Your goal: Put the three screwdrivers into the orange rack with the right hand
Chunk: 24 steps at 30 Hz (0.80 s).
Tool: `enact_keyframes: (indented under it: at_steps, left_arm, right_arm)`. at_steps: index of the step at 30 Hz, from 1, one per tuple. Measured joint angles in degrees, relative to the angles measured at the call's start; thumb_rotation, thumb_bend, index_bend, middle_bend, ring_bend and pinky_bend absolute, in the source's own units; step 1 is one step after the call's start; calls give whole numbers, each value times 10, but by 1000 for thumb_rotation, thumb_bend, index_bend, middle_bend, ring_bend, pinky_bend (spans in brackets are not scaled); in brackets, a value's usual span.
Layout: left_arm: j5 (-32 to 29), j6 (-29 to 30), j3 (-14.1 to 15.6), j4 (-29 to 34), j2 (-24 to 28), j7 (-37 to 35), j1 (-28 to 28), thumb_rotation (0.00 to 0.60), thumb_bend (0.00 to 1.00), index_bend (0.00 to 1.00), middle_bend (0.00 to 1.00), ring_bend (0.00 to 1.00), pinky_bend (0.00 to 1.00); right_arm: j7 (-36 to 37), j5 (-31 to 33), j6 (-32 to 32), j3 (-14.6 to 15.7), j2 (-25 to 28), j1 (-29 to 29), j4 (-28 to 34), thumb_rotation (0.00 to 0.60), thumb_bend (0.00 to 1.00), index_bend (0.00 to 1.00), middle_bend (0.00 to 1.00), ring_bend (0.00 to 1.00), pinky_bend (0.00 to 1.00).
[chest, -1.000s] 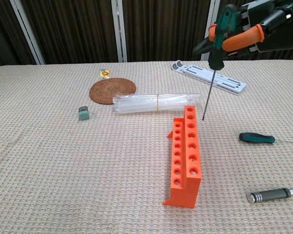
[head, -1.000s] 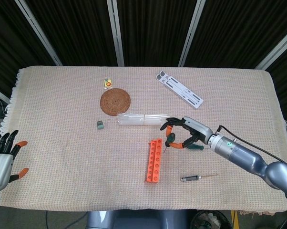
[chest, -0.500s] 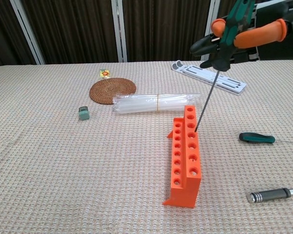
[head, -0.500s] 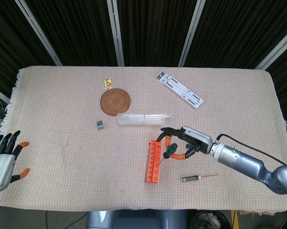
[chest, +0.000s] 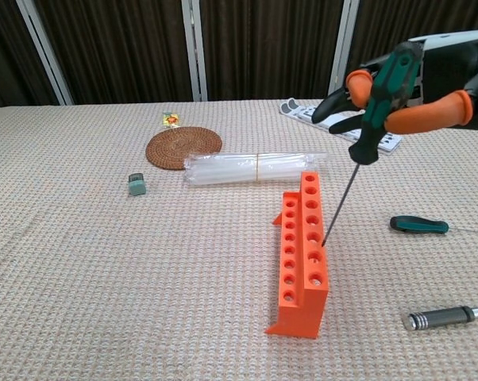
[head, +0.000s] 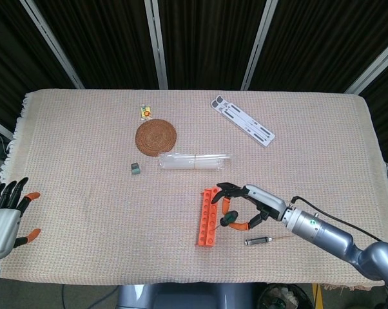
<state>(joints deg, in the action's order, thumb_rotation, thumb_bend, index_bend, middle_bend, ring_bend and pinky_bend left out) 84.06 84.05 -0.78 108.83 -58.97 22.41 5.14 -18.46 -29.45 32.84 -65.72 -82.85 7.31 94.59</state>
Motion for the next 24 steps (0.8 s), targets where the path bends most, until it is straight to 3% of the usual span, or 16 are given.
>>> enact_keyframes:
  at_steps: [24]
  left_arm:
    - [-2,-4,-1,-4,-4,-2,3,600,137,250,0,0,0]
  right_arm:
    - [-1,-21,-14,20,17,-11,49,600,288,629,275,0,0]
